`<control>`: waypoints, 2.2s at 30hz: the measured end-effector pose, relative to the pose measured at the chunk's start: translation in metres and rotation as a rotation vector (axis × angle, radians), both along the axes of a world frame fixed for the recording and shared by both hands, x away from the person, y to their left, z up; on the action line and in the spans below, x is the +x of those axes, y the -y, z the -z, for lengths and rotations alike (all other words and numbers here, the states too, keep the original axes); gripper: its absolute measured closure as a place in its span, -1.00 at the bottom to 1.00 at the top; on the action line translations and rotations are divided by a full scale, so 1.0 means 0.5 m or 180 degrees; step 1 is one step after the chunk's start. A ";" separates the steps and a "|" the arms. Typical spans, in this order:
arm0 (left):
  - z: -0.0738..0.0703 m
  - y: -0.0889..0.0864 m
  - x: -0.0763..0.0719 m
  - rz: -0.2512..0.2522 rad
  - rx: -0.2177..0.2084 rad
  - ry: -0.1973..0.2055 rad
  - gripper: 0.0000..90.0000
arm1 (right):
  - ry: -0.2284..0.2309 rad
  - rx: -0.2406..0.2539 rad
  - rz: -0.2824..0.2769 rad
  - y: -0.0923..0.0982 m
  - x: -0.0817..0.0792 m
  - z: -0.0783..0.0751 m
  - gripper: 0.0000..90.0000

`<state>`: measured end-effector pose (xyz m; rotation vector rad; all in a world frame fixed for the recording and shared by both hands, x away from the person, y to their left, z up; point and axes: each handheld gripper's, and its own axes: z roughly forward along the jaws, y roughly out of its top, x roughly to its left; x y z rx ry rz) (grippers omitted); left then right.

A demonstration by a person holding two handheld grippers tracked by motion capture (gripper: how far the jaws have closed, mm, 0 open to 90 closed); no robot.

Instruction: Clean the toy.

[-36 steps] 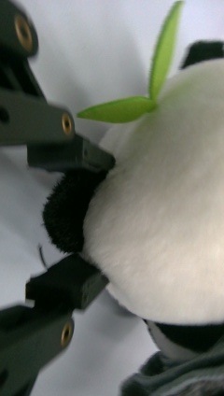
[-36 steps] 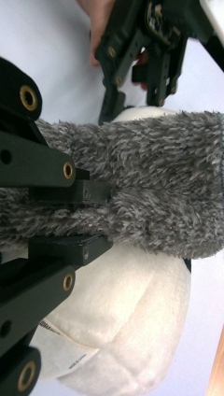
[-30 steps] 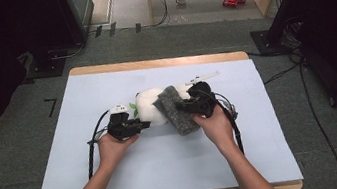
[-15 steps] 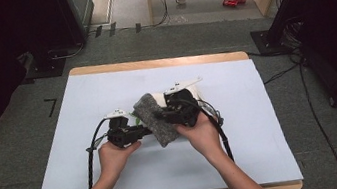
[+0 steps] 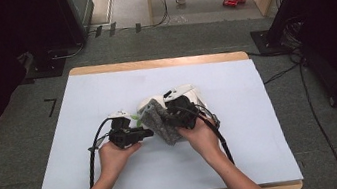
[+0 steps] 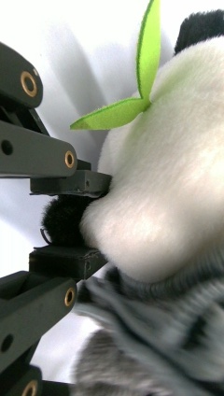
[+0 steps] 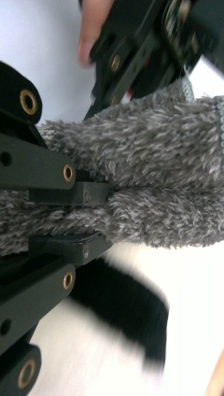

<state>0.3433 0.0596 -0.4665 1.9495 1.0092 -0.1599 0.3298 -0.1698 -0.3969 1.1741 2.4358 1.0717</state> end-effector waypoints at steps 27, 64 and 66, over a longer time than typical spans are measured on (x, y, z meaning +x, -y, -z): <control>-0.009 -0.021 0.032 0.0020 -0.0067 -0.0076 0.56 | 0.0014 0.0300 0.0744 0.186 0.027 -0.031 0.80; -0.034 -0.039 0.005 0.0055 -0.0099 -0.0027 0.53 | -0.0226 0.0593 0.0408 0.176 0.021 -0.044 0.80; -0.030 -0.035 0.004 0.0073 -0.0009 0.0055 0.48 | -0.0188 0.0530 0.0434 0.171 0.023 -0.038 0.80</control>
